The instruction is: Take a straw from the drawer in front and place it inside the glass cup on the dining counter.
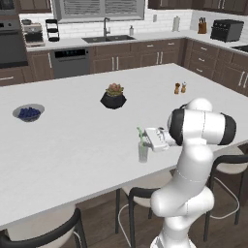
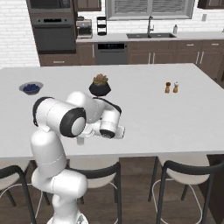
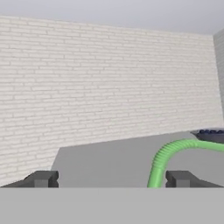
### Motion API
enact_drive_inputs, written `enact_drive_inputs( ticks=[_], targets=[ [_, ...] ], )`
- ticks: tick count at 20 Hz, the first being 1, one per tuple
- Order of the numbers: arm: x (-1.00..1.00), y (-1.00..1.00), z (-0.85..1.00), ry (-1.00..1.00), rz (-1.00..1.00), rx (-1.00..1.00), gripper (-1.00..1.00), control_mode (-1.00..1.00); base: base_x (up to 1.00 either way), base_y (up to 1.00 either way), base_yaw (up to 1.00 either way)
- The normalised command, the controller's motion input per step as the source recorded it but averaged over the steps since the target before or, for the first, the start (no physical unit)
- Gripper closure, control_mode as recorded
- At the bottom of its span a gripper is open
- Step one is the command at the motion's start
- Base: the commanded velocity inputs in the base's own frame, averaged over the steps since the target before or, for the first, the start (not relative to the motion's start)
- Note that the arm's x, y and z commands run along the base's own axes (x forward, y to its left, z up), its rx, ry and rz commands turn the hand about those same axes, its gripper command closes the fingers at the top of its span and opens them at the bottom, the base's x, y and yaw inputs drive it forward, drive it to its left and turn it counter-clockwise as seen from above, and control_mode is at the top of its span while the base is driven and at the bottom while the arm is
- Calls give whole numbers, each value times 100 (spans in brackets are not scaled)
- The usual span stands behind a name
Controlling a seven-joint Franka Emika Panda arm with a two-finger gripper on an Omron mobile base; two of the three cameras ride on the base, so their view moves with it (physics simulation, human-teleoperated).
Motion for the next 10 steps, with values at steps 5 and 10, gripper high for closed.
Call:
enact_drive_inputs(
  ticks=[5,10],
  targets=[
    [-35,17,2,-9,-1,-2,-100,-100,0,0,0],
    [-21,1,1,-5,-3,0,-100,-100,0,0,0]
  ],
)
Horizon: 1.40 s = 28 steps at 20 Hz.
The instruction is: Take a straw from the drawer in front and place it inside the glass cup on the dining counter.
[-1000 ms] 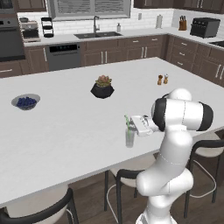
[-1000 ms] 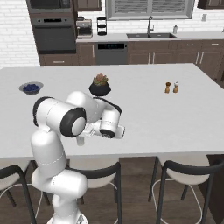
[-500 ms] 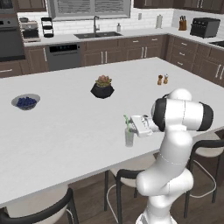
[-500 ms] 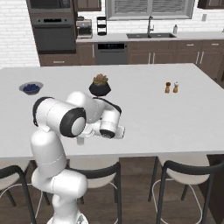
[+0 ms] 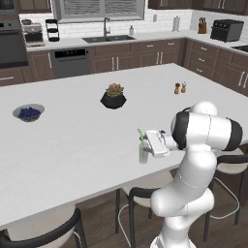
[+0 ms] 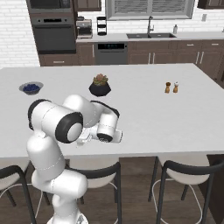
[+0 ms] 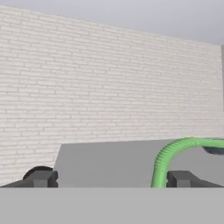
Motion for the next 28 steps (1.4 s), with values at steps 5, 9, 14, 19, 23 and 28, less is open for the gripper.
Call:
enact_drive_inputs(
  ticks=[5,9,14,19,23,28],
  targets=[
    [9,-16,0,0,-6,0,-100,-100,0,0,0],
    [28,-13,0,0,-7,0,-100,-100,0,0,0],
    [28,2,-2,0,-6,0,-100,-100,0,0,0],
    [5,6,-2,0,-7,-1,-100,-100,0,0,0],
    [-17,6,2,-3,-10,-1,-100,-100,0,0,0],
    [-3,1,0,0,-8,0,-100,-100,0,0,0]
  ],
)
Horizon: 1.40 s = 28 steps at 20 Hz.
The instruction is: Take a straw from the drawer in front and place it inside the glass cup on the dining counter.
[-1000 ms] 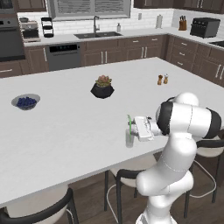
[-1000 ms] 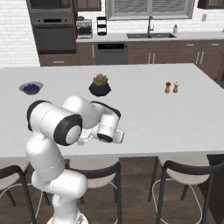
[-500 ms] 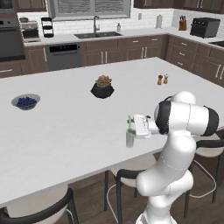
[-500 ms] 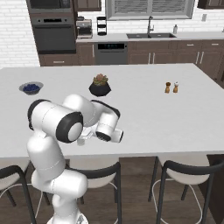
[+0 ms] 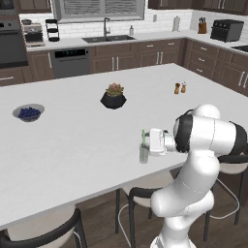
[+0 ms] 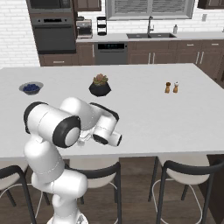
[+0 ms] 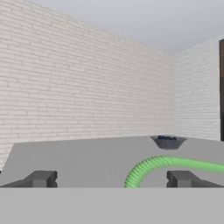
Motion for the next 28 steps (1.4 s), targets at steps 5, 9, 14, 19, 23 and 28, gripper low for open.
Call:
enact_drive_inputs(
  ticks=[5,9,14,19,23,28],
  targets=[
    [5,-2,0,1,-9,0,-100,-100,0,0,0],
    [1,-3,0,1,-9,0,-100,-100,0,0,0],
    [-5,-1,1,0,-7,0,-100,-100,0,0,0],
    [-12,-20,8,0,-9,1,-100,-100,0,0,0],
    [-10,-37,21,0,-10,5,-100,-100,0,0,0],
    [-12,-39,49,0,-12,5,-100,-100,0,0,0]
  ],
)
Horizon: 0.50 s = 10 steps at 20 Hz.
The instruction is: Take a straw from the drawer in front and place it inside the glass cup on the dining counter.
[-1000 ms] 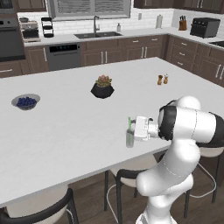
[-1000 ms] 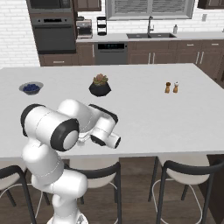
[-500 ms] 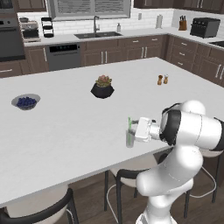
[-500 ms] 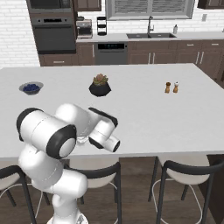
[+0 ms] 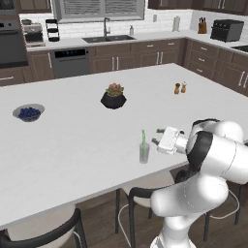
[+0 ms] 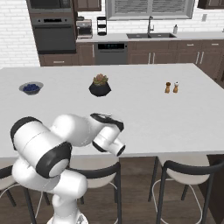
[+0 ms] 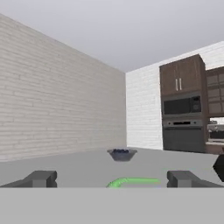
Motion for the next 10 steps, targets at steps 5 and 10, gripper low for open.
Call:
enact_drive_inputs(
  ticks=[5,10],
  targets=[
    [-5,-37,73,0,-12,5,-100,-100,0,0,0],
    [-3,-24,75,0,-12,1,-100,-100,0,0,0]
  ],
)
